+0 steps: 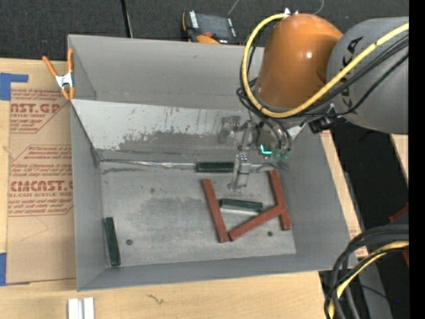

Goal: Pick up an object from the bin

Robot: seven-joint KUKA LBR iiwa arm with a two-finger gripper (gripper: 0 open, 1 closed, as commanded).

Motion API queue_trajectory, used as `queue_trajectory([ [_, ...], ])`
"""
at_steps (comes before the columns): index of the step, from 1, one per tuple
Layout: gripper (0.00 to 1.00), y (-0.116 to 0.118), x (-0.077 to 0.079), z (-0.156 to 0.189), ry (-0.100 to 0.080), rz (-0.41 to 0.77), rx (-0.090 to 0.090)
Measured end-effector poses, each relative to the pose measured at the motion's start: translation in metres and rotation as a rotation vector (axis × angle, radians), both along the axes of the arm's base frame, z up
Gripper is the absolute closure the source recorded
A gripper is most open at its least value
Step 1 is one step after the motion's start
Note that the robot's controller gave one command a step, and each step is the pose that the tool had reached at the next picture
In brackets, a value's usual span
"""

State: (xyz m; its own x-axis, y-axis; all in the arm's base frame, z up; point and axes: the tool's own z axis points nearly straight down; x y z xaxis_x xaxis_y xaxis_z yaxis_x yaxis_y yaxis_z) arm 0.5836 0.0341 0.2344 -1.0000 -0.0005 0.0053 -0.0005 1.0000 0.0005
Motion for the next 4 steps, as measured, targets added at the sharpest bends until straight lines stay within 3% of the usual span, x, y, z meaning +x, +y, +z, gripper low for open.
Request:
queue_trajectory([
  [1, 0.0, -0.058, -0.006, -0.168, -0.003, -0.085, 0.0],
  [2, 0.0, -0.093, -0.013, -0.133, -0.009, -0.111, -0.002],
  [3, 0.0, -0.058, -0.037, -0.118, -0.005, -0.219, 0.001],
  [4, 0.0, -0.079, -0.038, -0.166, -0.002, -0.324, 0.0],
])
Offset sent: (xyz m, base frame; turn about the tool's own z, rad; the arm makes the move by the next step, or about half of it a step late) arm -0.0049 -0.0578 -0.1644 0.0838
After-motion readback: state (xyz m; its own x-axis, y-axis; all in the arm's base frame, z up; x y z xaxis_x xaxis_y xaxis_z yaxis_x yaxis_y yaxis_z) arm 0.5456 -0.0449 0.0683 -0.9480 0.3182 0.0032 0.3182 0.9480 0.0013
